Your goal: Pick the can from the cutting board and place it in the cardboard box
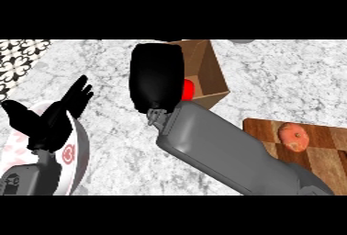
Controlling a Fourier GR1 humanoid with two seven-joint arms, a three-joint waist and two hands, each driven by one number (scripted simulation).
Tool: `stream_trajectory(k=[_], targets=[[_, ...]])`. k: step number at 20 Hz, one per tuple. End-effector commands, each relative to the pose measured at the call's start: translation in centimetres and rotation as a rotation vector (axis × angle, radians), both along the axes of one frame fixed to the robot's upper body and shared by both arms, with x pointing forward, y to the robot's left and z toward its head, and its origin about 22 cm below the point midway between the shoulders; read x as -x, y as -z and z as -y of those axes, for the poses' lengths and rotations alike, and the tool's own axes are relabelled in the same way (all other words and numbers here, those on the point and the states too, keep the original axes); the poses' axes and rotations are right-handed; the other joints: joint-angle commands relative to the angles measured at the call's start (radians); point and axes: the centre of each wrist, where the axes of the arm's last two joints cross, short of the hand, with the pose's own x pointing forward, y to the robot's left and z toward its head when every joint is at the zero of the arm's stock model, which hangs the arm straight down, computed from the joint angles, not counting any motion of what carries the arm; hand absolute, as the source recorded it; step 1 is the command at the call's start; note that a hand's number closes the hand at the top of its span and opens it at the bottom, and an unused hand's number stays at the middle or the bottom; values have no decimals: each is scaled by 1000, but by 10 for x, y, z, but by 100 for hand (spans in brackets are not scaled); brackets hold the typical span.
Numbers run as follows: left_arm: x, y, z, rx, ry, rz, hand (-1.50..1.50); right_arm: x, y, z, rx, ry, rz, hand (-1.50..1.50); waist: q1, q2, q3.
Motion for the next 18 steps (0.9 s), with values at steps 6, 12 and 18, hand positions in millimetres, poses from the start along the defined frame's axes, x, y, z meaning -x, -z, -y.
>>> stream_trajectory(k=[6, 12, 18], targets=[[-4, -1, -1, -5, -35, -2, 0, -7, -53, -35, -79, 280, 144, 150, -41, -3, -1], [4, -1, -15, -16, -63, -7, 0, -14, -68, -46, -79, 326, 131, 150, -60, -4, 1], [14, 7, -12, -1, -85, 17, 0, -38, -68, -47, -77, 312, 113, 150, -80, 3, 2]])
